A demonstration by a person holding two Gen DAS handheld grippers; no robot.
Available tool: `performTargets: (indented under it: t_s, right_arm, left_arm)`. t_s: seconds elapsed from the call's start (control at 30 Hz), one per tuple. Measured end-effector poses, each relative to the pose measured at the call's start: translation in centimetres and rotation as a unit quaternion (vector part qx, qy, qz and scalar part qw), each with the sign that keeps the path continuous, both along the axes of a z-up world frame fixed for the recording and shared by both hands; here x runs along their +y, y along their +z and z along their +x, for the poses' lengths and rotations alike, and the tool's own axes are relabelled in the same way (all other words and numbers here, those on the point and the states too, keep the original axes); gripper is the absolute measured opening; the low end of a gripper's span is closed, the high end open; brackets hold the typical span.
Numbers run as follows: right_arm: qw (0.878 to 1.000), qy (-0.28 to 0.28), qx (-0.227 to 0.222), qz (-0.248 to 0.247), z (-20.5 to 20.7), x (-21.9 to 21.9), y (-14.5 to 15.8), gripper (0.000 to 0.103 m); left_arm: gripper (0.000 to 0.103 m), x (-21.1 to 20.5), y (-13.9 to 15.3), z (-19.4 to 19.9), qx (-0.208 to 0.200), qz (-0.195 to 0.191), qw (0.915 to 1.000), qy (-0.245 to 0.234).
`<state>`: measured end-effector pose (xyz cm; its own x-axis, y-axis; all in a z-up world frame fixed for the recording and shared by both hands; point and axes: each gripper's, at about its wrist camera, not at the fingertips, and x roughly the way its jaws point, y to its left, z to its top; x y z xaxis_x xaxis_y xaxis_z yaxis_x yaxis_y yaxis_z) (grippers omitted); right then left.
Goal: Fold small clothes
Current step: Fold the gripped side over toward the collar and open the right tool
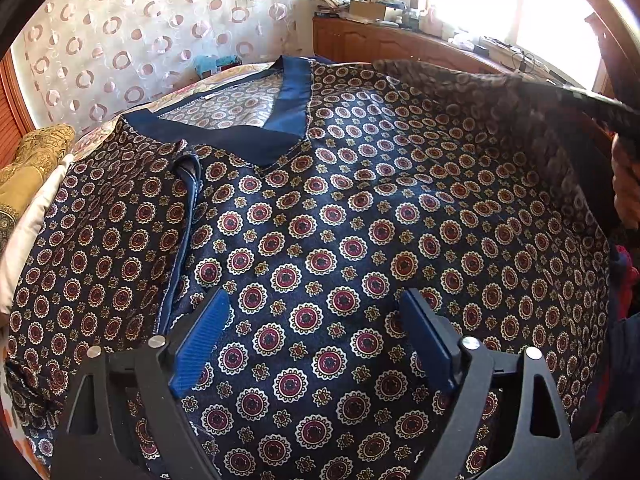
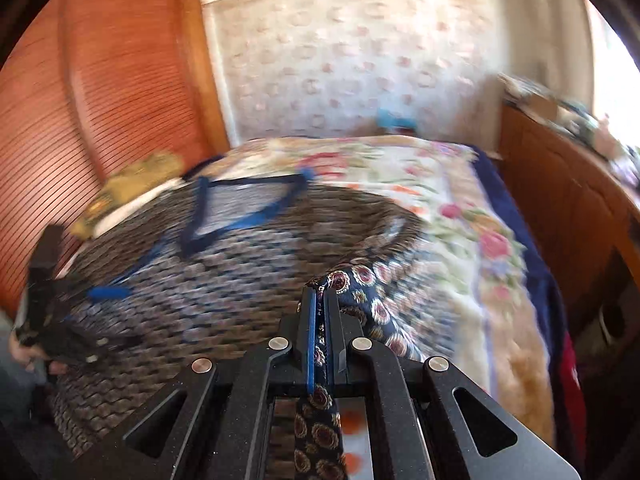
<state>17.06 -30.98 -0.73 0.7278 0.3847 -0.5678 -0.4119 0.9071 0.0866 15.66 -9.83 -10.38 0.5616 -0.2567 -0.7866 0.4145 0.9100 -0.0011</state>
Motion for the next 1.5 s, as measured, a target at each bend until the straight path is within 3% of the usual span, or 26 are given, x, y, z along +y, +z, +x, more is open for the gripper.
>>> performTargets:
  t_s: [0.1, 0.23, 0.47, 0.57, 0.8, 1.07, 1.17, 1.23, 1.3, 1.5]
  right_arm:
    - [0.998, 0.034, 0.031, -0.032, -0.6, 2.6, -2.5, 0.003]
    - [0.996, 0.03, 0.054, -0.064, -1.0, 3.6, -4.7, 0.003]
    - [0.999, -0.032, 0.019, -0.02, -3.8, -1.2, -2.3, 0.046]
    - [0.996, -0.083, 0.016, -0.007, -3.9, -4.4, -2.3, 0.053]
    - [0.982, -0.162, 0.09, 0.026, 0.2, -9.0, -6.5, 0.054]
    - [0.97, -0.156, 0.155, 0.107, 5.9, -9.9, -7.7, 0.054]
    - [0.969, -0.15, 0.159, 0.117, 6.1, -9.8, -7.8, 0.051]
    - [0.973, -0.139, 0.146, 0.111, 5.5, -10.0, -7.1, 0.028]
    - [0.979, -0.15, 0.123, 0.068, 5.1, -9.8, -6.1, 0.006]
    - [0.987, -0.144, 0.062, 0.022, 3.5, -8.6, -2.8, 0.001]
  left_arm:
    - [0.088, 0.0, 0.0, 0.1, 0.0, 0.0, 1.0, 0.0]
    - [0.088, 0.0, 0.0, 0.1, -0.001, 0.002, 1.0, 0.0]
    - [0.088, 0.1, 0.3, -0.1, 0.01, 0.007, 0.9999, 0.012]
    - [0.088, 0.0, 1.7, -0.5, -0.003, -0.014, 0.9998, 0.013]
    - [0.088, -1.0, 6.3, -2.0, -0.053, -0.063, 0.9966, -0.01]
    - [0.088, -2.4, 8.1, -3.4, -0.066, -0.081, 0.994, -0.032]
    - [0.088, -2.6, 8.1, -3.8, -0.066, -0.08, 0.994, -0.035]
    - [0.088, -2.5, 8.0, -3.8, -0.065, -0.078, 0.9942, -0.035]
    - [0.088, -2.3, 7.9, -3.8, -0.066, -0.078, 0.9943, -0.032]
    - [0.088, -0.8, 7.6, -3.8, -0.066, -0.077, 0.9947, -0.018]
